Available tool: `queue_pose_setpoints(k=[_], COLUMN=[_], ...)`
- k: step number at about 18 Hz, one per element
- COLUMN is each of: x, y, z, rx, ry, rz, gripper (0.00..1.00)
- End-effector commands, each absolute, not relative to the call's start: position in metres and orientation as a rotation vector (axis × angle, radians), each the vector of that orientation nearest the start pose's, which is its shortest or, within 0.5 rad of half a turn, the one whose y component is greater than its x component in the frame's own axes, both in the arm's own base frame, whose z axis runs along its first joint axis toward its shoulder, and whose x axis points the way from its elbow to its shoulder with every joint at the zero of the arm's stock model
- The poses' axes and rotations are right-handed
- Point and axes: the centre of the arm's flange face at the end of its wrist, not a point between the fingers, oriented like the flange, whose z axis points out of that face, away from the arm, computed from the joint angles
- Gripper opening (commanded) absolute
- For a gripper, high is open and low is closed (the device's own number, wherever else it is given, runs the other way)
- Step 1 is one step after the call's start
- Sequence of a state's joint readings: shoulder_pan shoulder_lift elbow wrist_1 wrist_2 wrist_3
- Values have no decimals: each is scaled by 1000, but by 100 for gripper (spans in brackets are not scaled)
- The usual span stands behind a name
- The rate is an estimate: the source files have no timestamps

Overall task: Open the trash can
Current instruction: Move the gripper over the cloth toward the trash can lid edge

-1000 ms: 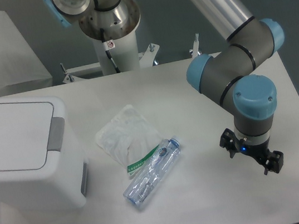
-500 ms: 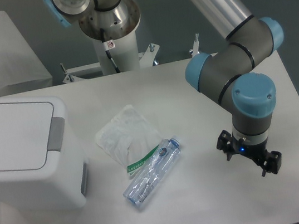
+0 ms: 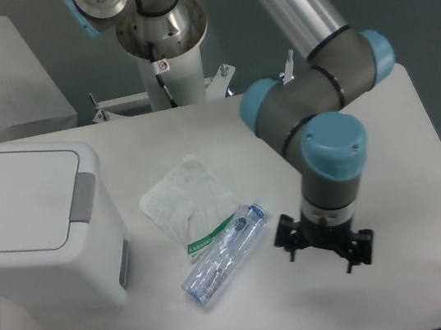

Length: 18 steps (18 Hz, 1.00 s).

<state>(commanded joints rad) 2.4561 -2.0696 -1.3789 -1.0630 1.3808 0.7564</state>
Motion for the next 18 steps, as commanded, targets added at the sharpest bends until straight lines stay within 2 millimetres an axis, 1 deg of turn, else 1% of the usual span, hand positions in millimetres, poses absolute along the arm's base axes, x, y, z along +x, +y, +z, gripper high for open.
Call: queue_pose_setpoints(k=[1,2,3,5,7,9,13,14,15,16,18], x=[-426,-410,-394,-371,-356,-346,-326,-320,-314,-304,-289], y=[560,562,568,575,575,571,562,560,555,549,542], z=[348,359,374,399,426,449,489,496,498,503,505], rx=[-2849,-2830,-2805,-2736,-2663,-2603,-2514,-2499,-2493,-2487,-2489], ry=[-176,-197,-216,-237,-241,-221,-233,-233,-234,-226,-213], rz=[8,6,2,-48,-97,-130,-178,-191,-201,-199,-205], gripper=[100,100,100,100,100,100,100,100,100,100,100])
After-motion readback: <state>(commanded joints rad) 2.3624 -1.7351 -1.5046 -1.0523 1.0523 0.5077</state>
